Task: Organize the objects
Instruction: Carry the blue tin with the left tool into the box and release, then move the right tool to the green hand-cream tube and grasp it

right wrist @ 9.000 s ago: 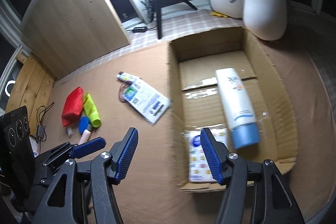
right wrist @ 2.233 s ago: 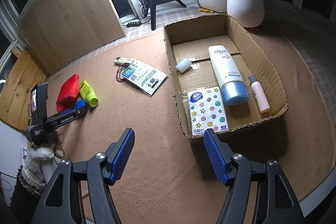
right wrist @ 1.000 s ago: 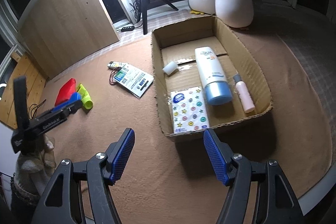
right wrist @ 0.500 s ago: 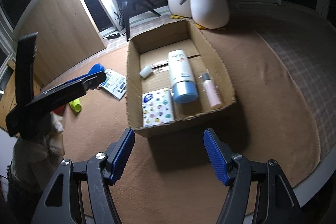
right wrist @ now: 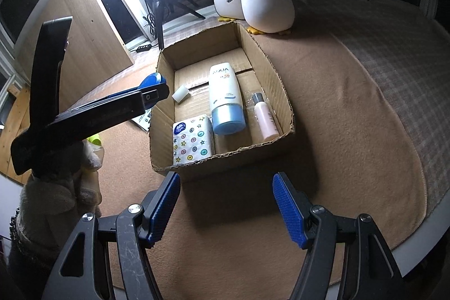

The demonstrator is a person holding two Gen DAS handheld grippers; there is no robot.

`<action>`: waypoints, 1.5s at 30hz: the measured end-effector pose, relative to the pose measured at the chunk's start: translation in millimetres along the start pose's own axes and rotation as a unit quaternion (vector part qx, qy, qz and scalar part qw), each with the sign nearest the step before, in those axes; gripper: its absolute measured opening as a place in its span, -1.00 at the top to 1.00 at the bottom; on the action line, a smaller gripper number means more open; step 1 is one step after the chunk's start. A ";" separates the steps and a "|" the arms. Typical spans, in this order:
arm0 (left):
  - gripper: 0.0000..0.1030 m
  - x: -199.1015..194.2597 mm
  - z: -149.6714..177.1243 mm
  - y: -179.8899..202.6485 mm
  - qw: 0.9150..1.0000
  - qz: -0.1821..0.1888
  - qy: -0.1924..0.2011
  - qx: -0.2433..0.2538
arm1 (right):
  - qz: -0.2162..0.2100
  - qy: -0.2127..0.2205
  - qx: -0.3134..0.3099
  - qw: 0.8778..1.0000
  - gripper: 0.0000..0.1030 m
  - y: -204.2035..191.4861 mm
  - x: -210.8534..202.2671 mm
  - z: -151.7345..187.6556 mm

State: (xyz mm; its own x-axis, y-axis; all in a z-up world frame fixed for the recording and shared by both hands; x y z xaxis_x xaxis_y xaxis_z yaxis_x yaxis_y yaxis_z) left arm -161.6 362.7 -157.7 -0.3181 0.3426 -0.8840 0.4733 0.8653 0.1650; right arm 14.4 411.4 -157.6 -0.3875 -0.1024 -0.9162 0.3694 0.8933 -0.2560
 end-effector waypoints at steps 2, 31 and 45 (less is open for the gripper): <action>-0.23 -3.5 0.3 -4.7 1.000 -0.001 0.002 -0.005 | -0.001 -0.002 -0.002 1.000 -0.25 -1.7 1.6 0.2; -0.23 -61.9 137.9 -242.7 0.977 -0.052 -0.005 -0.205 | -0.081 -0.042 -0.149 0.985 -0.32 -171.2 67.1 -48.6; -0.23 -30.7 134.9 -278.8 0.974 -0.026 -0.021 -0.224 | -0.077 -0.111 -0.193 0.972 -0.32 -264.1 158.1 -87.7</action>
State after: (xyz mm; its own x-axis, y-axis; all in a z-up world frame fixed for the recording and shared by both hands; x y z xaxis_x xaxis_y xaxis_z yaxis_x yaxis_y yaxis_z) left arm -173.0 61.6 -235.6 -0.2930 0.2869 -0.9120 0.0490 0.9572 0.2854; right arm -218.5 197.6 -207.7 -0.2053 -0.3021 -0.9309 -0.0404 0.9530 -0.3003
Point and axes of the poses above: each gripper's, at about its wrist camera, not at the fingertips, and x roughly the way its jaws point, y to its right, z to its underside, the point moved 9 cm from there along x, roughly the way its jaws point, and after that the axes turned 10 degrees about -y, right-handed, at the moved point
